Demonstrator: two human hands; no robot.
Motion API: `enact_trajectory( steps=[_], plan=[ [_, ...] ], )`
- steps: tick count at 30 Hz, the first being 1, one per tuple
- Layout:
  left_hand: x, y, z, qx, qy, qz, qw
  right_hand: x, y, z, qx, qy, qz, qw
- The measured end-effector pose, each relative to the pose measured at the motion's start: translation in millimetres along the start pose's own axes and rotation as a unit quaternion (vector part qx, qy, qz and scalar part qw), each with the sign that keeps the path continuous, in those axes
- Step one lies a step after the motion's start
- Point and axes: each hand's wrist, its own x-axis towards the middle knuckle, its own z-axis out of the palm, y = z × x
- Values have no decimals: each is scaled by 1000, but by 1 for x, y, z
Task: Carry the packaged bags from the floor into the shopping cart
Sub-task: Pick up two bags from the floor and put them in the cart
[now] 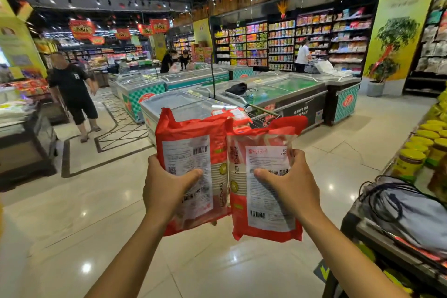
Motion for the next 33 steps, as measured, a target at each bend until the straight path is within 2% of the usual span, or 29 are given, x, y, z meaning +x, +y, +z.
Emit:
enact_trajectory(
  steps=[15, 33],
  plan=[
    [133, -4, 125, 1, 0, -20, 1000, 178, 45, 48, -30, 0, -1, 1000],
    [388, -66, 228, -44, -13, -48, 998, 399, 33, 197, -58, 19, 13, 998]
  ],
)
